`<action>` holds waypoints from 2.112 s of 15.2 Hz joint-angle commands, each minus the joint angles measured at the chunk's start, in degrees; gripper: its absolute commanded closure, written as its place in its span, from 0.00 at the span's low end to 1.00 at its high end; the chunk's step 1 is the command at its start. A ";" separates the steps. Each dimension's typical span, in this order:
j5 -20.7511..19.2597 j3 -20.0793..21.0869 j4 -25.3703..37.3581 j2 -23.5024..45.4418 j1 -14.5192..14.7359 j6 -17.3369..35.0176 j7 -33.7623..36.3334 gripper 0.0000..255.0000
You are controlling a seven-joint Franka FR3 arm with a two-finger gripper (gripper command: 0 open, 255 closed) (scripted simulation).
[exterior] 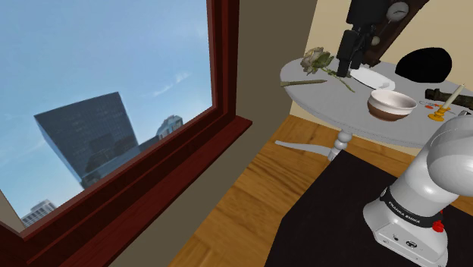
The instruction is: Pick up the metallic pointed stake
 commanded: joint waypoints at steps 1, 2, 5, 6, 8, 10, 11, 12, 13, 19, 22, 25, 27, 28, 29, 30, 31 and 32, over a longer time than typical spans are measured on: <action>0.00 0.00 0.00 0.00 0.00 0.00 0.00 0.00; -1.30 -0.93 -1.42 -0.41 0.04 1.41 -2.30 0.00; -5.25 -3.93 -5.24 -1.05 0.10 5.99 -9.02 0.00; -6.55 -4.96 -6.35 -1.06 0.06 7.64 -11.22 0.00; -9.11 -7.08 -8.32 -0.76 -0.07 11.10 -15.57 0.00; -11.62 -9.31 -9.92 -0.01 -0.22 14.79 -19.81 0.00; -12.83 -10.44 -10.58 0.55 -0.31 16.72 -21.90 0.00; -14.01 -11.59 -11.13 1.22 -0.39 18.69 -23.97 0.00; -15.15 -12.77 -11.59 2.02 -0.44 20.70 -26.01 0.00; -20.75 -19.96 -12.09 9.15 -0.36 33.37 -38.06 0.00; -22.33 -23.63 -10.91 14.04 0.27 39.80 -44.13 0.00; -22.67 -27.31 -8.84 19.59 1.41 46.04 -50.51 0.00; -22.00 -29.77 -6.99 23.59 2.50 50.02 -55.09 0.00; -21.34 -30.99 -5.95 25.67 3.12 51.92 -57.53 0.00; -20.41 -32.18 -4.82 27.81 3.78 53.77 -60.10 0.00; -19.22 -33.35 -3.61 29.98 4.48 55.55 -62.81 0.00; -17.74 -34.50 -2.32 32.21 5.22 57.24 -65.68 0.00; -15.94 -35.58 -0.96 34.49 5.95 58.84 -68.74 0.00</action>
